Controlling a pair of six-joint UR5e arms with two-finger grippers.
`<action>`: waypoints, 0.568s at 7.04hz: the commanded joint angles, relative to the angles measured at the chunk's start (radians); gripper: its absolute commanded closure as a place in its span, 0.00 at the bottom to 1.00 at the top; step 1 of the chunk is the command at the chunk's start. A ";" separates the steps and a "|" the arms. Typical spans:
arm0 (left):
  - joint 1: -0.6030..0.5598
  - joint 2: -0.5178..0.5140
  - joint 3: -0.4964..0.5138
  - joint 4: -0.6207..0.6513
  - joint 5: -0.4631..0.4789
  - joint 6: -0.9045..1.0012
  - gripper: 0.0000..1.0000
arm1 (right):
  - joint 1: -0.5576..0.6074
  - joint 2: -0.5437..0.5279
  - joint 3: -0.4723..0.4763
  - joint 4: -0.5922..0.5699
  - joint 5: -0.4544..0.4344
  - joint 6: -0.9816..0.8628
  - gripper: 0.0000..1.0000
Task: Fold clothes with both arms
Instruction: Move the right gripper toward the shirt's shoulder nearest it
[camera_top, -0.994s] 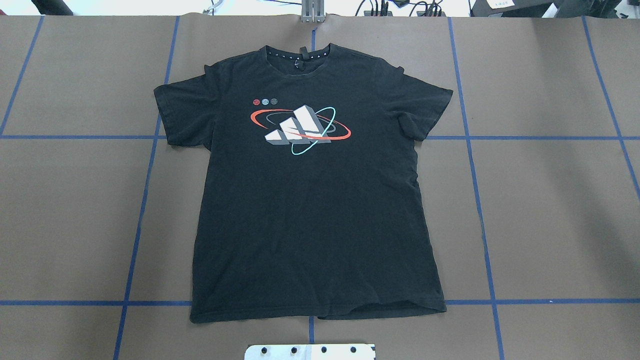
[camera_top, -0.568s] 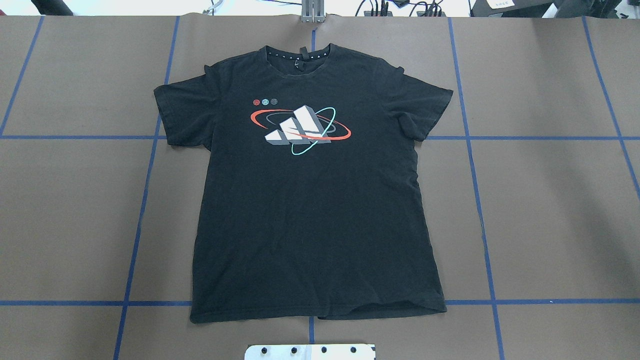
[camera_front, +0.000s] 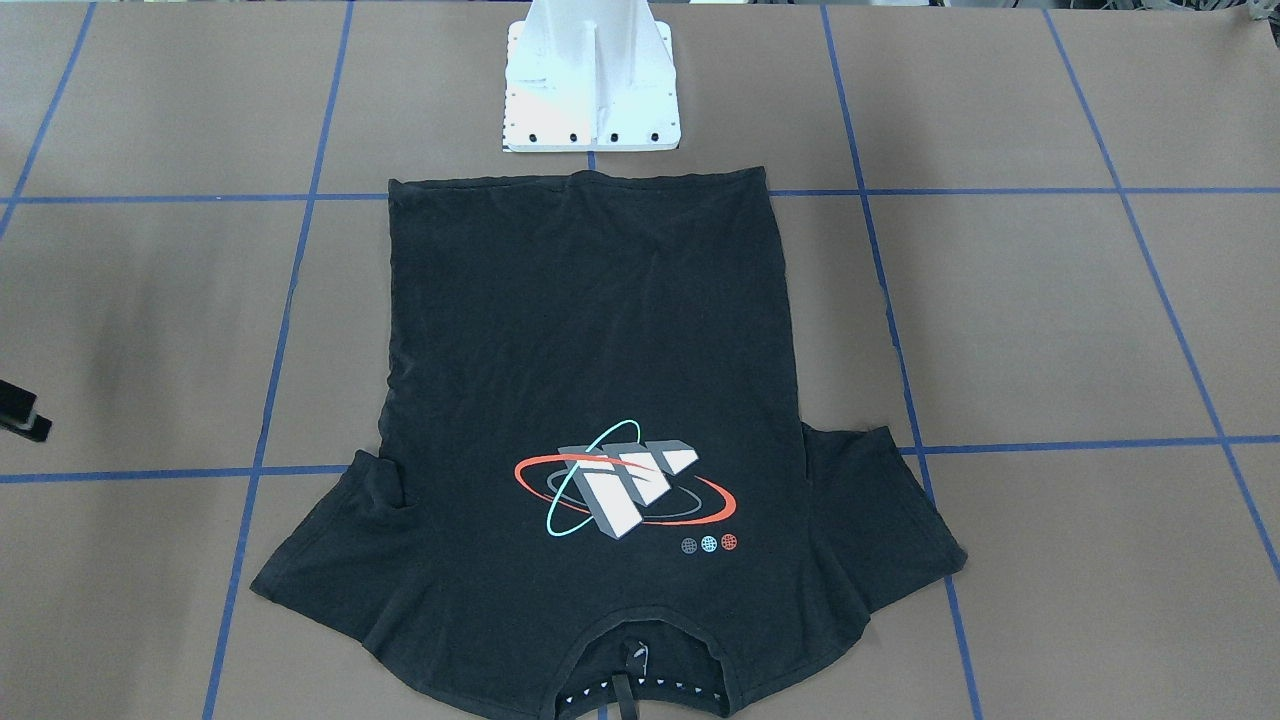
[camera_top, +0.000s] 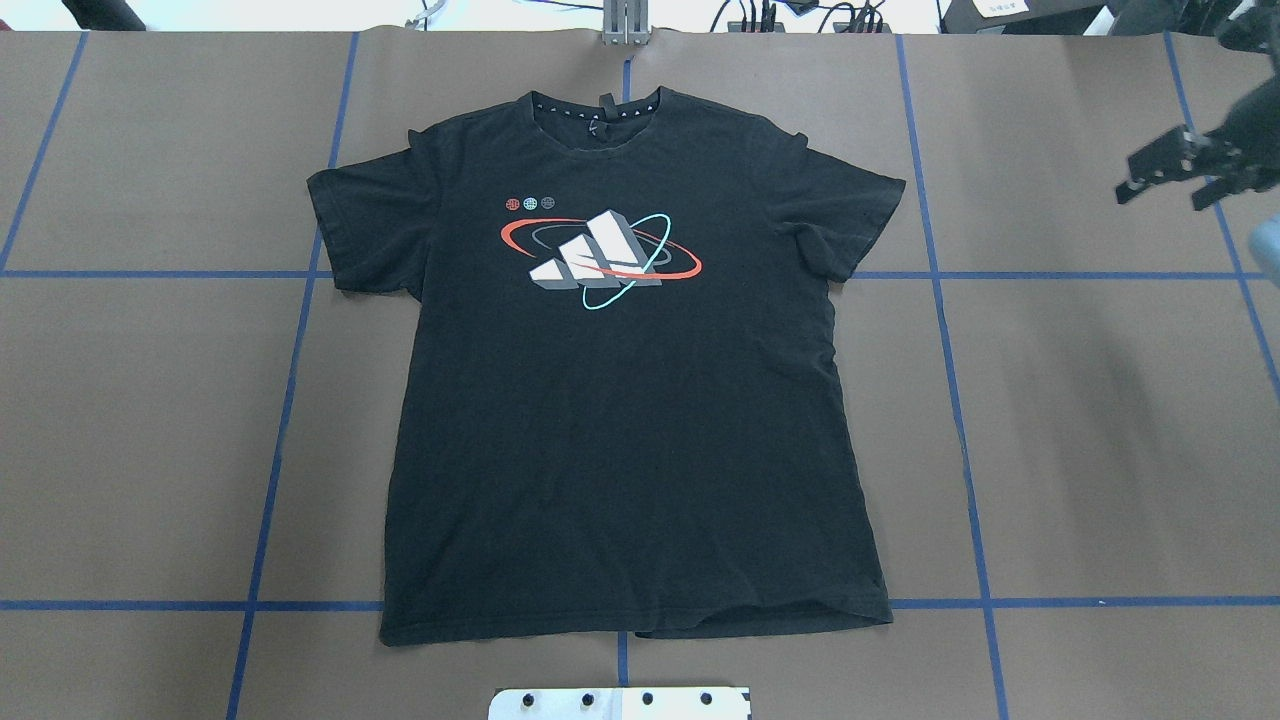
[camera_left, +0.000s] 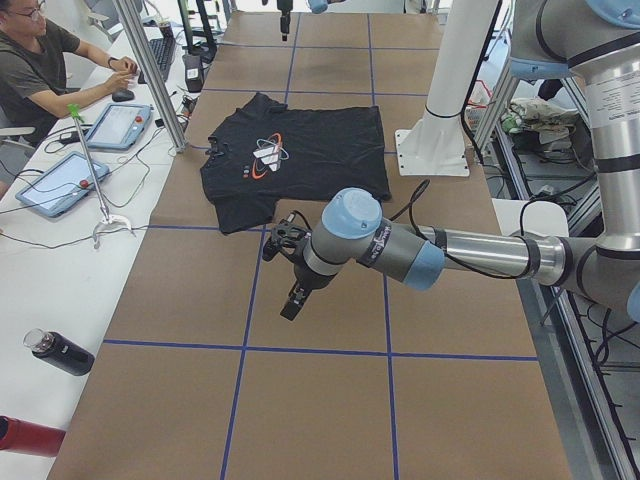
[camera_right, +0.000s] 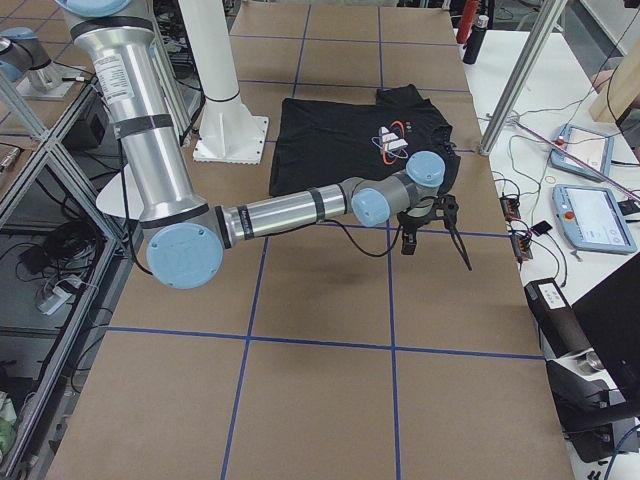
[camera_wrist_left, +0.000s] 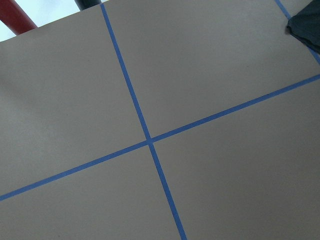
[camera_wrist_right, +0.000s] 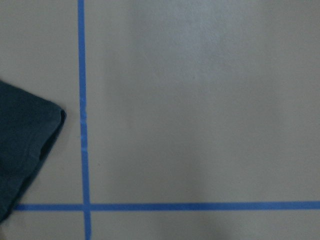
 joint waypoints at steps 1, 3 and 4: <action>0.000 0.000 -0.007 -0.003 0.000 -0.001 0.00 | -0.130 0.134 -0.168 0.274 -0.167 0.452 0.02; 0.000 0.002 -0.007 -0.005 0.000 -0.001 0.00 | -0.206 0.223 -0.322 0.410 -0.302 0.607 0.09; 0.000 0.004 -0.009 -0.006 -0.002 -0.001 0.00 | -0.241 0.263 -0.392 0.460 -0.364 0.607 0.11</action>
